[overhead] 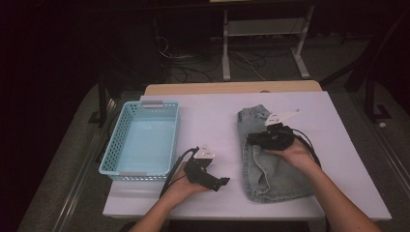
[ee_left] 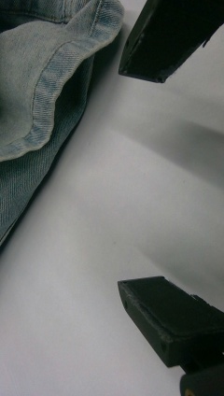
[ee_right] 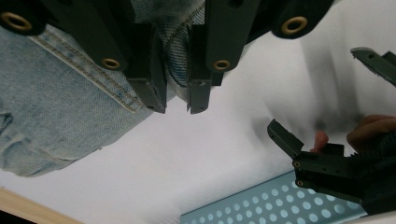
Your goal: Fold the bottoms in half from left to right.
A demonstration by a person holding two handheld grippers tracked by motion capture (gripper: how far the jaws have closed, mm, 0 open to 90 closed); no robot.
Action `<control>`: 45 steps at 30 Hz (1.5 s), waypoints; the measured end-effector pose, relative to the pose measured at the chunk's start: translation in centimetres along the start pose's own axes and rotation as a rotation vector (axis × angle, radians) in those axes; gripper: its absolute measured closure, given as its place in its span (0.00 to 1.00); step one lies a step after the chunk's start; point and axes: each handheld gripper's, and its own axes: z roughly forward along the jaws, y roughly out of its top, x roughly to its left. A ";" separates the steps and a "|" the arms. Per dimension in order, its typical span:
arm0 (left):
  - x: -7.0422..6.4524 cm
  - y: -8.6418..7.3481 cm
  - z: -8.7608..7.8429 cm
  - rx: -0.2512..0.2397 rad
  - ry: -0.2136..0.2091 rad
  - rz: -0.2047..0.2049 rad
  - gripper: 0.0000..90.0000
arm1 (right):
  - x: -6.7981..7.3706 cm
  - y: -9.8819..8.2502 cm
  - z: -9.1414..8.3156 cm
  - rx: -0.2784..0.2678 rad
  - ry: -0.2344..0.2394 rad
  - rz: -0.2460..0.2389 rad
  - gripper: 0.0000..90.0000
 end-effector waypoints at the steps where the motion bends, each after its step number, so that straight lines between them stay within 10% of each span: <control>1: 0.0 0.0 0.0 0.000 0.000 -0.001 0.00 | -0.1 0.0 -0.2 -0.003 0.002 0.003 0.85; 45: 0.0 -0.1 -0.1 0.006 0.013 0.001 0.00 | -0.4 -4.1 -7.2 -0.041 -0.053 0.058 0.90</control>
